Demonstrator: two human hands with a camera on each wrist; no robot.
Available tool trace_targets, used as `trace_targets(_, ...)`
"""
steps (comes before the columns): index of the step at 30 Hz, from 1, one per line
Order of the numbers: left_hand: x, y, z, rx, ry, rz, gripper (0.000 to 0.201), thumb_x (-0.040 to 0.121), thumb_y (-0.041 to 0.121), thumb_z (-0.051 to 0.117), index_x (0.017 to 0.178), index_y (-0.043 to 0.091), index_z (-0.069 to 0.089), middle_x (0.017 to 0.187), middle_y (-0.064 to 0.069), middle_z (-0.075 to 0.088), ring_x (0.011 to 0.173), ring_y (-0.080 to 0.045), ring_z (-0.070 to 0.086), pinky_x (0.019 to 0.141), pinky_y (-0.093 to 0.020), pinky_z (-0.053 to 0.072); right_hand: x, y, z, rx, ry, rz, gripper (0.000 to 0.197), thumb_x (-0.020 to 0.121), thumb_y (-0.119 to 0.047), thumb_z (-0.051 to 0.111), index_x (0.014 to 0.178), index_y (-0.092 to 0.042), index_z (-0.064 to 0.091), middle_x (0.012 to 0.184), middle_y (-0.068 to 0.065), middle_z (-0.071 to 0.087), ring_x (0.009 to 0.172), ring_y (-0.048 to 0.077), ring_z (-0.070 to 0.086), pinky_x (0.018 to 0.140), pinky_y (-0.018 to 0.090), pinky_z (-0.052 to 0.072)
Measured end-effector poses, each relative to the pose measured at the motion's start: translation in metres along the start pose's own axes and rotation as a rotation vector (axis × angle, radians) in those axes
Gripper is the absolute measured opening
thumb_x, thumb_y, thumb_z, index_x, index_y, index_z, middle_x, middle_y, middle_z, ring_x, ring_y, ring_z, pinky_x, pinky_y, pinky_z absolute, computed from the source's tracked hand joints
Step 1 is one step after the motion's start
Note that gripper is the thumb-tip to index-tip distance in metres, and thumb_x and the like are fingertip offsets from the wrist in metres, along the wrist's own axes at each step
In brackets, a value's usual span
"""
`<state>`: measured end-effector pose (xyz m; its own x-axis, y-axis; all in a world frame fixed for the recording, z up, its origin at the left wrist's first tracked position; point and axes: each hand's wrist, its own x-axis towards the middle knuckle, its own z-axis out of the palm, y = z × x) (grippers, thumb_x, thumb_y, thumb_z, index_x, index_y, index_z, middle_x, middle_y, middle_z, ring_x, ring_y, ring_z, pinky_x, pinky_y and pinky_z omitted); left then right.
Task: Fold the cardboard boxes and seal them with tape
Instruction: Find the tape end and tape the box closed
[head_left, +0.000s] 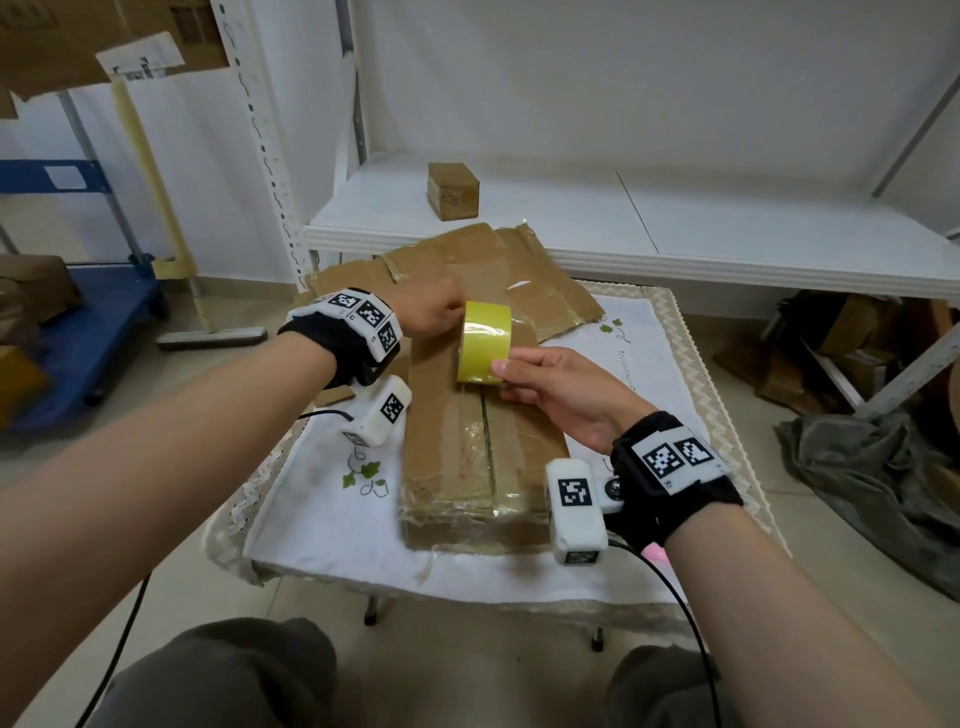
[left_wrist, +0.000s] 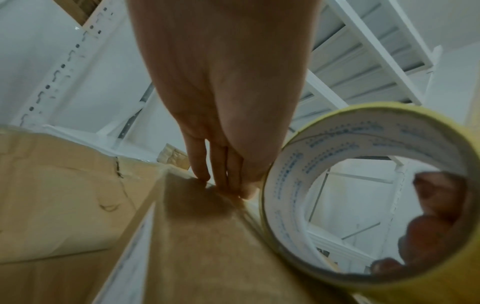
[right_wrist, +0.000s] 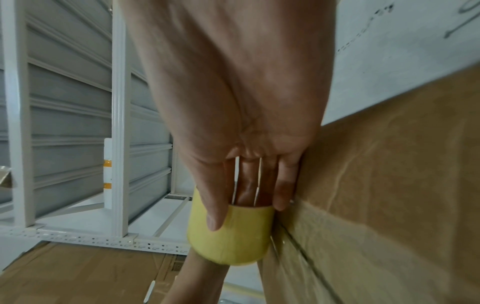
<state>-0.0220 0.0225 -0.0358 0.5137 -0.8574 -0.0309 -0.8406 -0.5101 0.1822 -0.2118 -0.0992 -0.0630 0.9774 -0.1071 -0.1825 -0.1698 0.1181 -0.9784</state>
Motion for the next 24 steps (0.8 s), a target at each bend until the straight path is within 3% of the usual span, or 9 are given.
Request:
trace_targets(2,-0.005,0.0,0.001,-0.028,-0.022,-0.035,0.041,0.104,0.013,0.042,0.064,0.019,0.044,0.069,0.003,0.047,0.073,-0.023,0.047,0.067,-0.03,0.031,-0.001,0.0,0.0,0.02,0.011,-0.004,0.036,0.097,-0.01,0.063,0.13,0.004,0.063,0.133,0.018,0.065,0.116,0.021,0.062,0.109,0.032,0.044)
trace_targets(5,-0.009,-0.005,0.004,-0.061,-0.058,-0.049,0.033,0.105,0.018,0.04,0.081,0.004,0.058,0.082,-0.01,0.06,0.078,-0.029,0.055,0.074,-0.036,0.044,-0.004,-0.001,0.002,0.043,0.031,-0.013,0.035,0.098,-0.011,0.061,0.132,0.001,0.063,0.131,0.015,0.067,0.127,0.026,0.06,0.113,0.035,0.043)
trace_targets(9,-0.012,-0.005,0.006,-0.024,-0.066,-0.046,0.033,0.104,0.02,0.038,0.094,-0.001,0.062,0.099,-0.018,0.067,0.089,-0.034,0.061,0.083,-0.043,0.049,-0.008,-0.004,0.009,0.025,0.065,-0.034,0.033,0.098,-0.012,0.062,0.129,-0.003,0.065,0.127,0.016,0.069,0.117,0.025,0.066,0.11,0.033,0.047)
trace_targets(13,-0.017,0.003,0.003,0.061,-0.101,-0.035,0.032,0.105,0.022,0.037,0.097,0.001,0.06,0.098,-0.017,0.063,0.086,-0.03,0.055,0.074,-0.032,0.037,-0.014,-0.006,0.014,0.003,0.09,-0.052,0.031,0.096,-0.014,0.064,0.125,-0.002,0.068,0.122,0.016,0.072,0.1,0.018,0.068,0.102,0.03,0.049)
trace_targets(15,-0.018,0.004,0.001,0.042,-0.121,0.009,0.046,0.105,0.036,0.032,0.126,0.006,0.06,0.118,-0.008,0.066,0.099,-0.025,0.057,0.088,-0.029,0.039,-0.018,-0.007,0.015,0.002,0.088,-0.049,0.032,0.096,-0.015,0.065,0.124,-0.002,0.069,0.118,0.015,0.073,0.095,0.018,0.069,0.095,0.027,0.052)
trace_targets(17,-0.02,0.009,-0.001,0.007,-0.155,0.052,0.047,0.108,0.038,0.028,0.148,0.02,0.045,0.144,0.0,0.053,0.127,-0.022,0.05,0.108,-0.028,0.03,-0.024,-0.009,0.015,0.007,0.092,-0.032,0.031,0.096,-0.017,0.066,0.122,-0.003,0.07,0.105,0.011,0.075,0.084,0.015,0.069,0.082,0.023,0.056)
trace_targets(19,-0.02,0.012,-0.002,0.031,-0.186,0.056,0.049,0.108,0.041,0.025,0.153,0.024,0.036,0.158,0.001,0.038,0.143,-0.022,0.037,0.116,-0.031,0.021,-0.029,-0.01,0.015,-0.004,0.107,-0.015,0.026,0.096,-0.019,0.066,0.117,-0.006,0.072,0.09,0.005,0.073,0.074,0.013,0.068,0.072,0.022,0.057)
trace_targets(24,-0.023,0.019,-0.002,0.072,-0.193,0.007,0.055,0.106,0.049,0.022,0.156,0.026,0.029,0.162,0.006,0.027,0.15,-0.02,0.025,0.119,-0.031,0.007,-0.037,-0.013,0.02,-0.028,0.143,-0.009,0.018,0.097,-0.021,0.065,0.108,-0.01,0.074,0.086,0.004,0.07,0.07,0.012,0.064,0.069,0.024,0.055)
